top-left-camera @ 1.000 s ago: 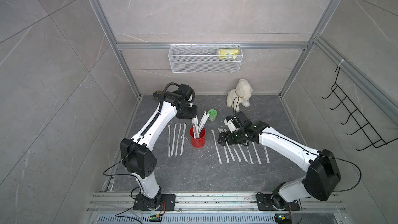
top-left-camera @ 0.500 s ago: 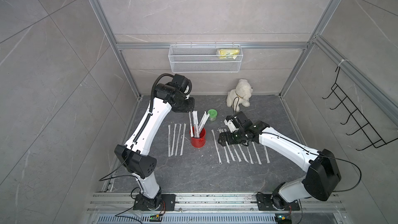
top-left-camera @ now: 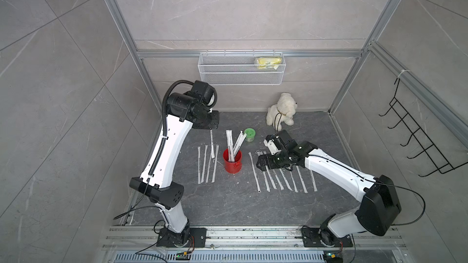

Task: Take the straws out of the storage container
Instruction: Place the straw at the center of the board.

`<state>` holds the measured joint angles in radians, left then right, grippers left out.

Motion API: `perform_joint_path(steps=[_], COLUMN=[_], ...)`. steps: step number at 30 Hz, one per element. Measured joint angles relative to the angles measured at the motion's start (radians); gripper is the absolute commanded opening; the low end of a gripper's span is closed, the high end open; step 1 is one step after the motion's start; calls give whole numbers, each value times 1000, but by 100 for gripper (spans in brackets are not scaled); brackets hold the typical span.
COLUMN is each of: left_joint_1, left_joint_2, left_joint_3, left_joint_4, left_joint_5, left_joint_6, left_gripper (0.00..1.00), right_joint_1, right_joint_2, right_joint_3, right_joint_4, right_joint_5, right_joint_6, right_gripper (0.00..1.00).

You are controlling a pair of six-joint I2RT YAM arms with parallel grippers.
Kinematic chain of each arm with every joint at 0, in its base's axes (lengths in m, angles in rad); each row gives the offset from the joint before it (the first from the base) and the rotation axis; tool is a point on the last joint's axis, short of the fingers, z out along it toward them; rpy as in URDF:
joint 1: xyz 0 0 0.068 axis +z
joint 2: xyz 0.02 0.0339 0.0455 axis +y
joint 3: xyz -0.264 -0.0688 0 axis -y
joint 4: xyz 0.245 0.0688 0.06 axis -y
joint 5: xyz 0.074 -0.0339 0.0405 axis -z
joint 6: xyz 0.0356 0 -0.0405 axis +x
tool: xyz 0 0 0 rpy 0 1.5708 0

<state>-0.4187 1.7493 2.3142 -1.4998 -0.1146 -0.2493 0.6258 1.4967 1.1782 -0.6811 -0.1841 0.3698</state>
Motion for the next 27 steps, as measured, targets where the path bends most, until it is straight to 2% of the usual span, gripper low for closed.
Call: perform_joint_path(steps=[8, 15, 27], left_joint_1=[125, 232, 281], left_joint_2=[18, 97, 277], left_joint_3=[-82, -182, -226], left_joint_4=[-7, -7, -6], left_joint_5=[-51, -88, -98], left_joint_6=[0, 0, 20], left_gripper=[6, 6, 6], right_joint_1=[0, 0, 0], right_joint_2=[0, 4, 31], right_joint_3=[0, 0, -3], right_joint_4=[0, 1, 3], right_joint_5=[-10, -15, -15], right_joint_6=[-5, -19, -34], right_gripper=[100, 100, 100])
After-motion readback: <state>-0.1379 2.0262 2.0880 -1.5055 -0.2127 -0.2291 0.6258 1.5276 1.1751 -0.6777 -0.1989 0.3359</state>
